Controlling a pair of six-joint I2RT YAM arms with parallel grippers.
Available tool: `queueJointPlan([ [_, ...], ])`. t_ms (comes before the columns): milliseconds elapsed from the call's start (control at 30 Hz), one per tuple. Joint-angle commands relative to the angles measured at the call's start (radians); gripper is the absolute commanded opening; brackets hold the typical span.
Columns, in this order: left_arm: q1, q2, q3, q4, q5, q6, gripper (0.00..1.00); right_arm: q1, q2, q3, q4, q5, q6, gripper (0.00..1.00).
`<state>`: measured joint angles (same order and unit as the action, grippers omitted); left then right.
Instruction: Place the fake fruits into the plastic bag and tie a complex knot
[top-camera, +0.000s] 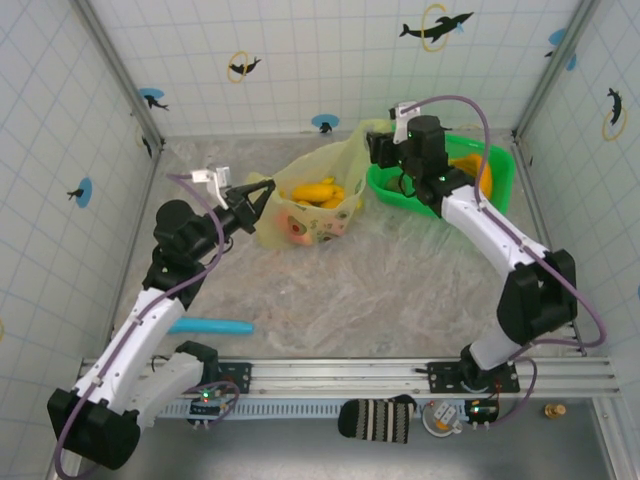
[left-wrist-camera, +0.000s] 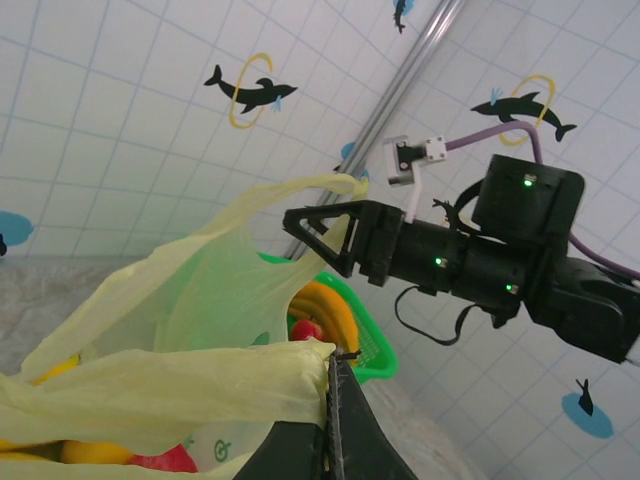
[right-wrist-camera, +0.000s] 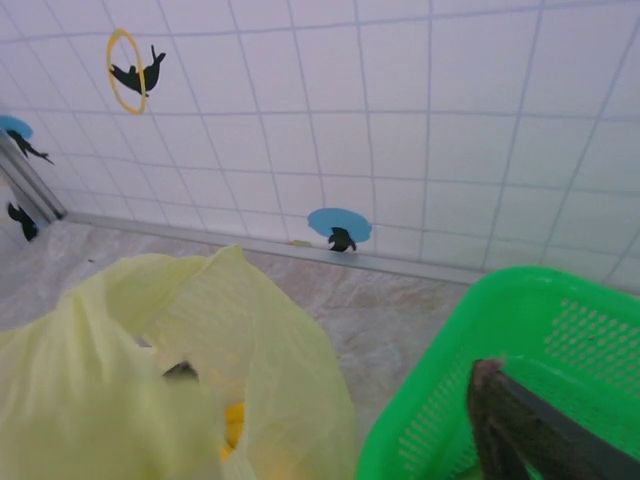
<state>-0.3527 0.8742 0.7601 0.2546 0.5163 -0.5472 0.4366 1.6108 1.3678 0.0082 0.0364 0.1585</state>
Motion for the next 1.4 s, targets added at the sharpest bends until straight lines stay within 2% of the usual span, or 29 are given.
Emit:
queueJointPlan([
  [0,0.0,-0.03,0.029,-0.056,-0.021,0.035,0.0,0.0,0.04,0.107,0.023,-0.165,0.025,0.58],
  [133,0.002,-0.033,0.077,-0.083,-0.025,0.03,0.0,-0.002,0.008,0.131,0.044,-0.17,0.067,0.15],
  [167,0.0,-0.031,0.092,-0.087,-0.024,0.03,0.0,-0.002,-0.008,0.135,0.035,-0.161,0.077,0.07],
  [267,0.0,-0.02,0.146,-0.111,-0.027,0.037,0.0,0.004,-0.072,0.145,-0.012,-0.104,0.1,0.0],
  [400,0.003,-0.003,0.208,-0.139,-0.045,0.05,0.0,0.036,-0.154,0.181,-0.156,0.089,0.145,0.0],
  [533,0.002,0.034,0.301,-0.144,-0.048,0.056,0.0,0.124,-0.196,0.258,-0.368,0.28,0.136,0.0],
  [600,0.002,0.057,0.329,-0.144,-0.044,0.058,0.0,0.171,-0.207,0.296,-0.467,0.37,0.138,0.03],
  [700,0.003,0.109,0.365,-0.152,0.003,0.055,0.0,0.207,-0.241,0.298,-0.566,0.424,0.17,0.09],
  [900,0.004,0.172,0.356,-0.134,0.126,0.034,0.0,0.228,-0.355,0.127,-0.596,0.392,0.235,0.14],
  [1000,0.004,0.177,0.321,-0.098,0.18,0.013,0.0,0.227,-0.409,0.032,-0.554,0.372,0.212,0.19],
  [1067,0.004,0.169,0.297,-0.077,0.226,0.0,0.0,0.228,-0.436,0.0,-0.525,0.349,0.171,0.29],
  [1167,0.005,0.149,0.267,-0.055,0.277,-0.01,0.0,0.227,-0.481,-0.014,-0.485,0.313,0.092,0.6],
  [1233,0.005,0.13,0.248,-0.055,0.281,-0.005,0.0,0.227,-0.518,-0.018,-0.455,0.283,0.041,0.74],
  [1367,0.004,0.093,0.225,-0.06,0.274,0.016,0.0,0.226,-0.583,-0.041,-0.391,0.197,-0.076,0.75],
])
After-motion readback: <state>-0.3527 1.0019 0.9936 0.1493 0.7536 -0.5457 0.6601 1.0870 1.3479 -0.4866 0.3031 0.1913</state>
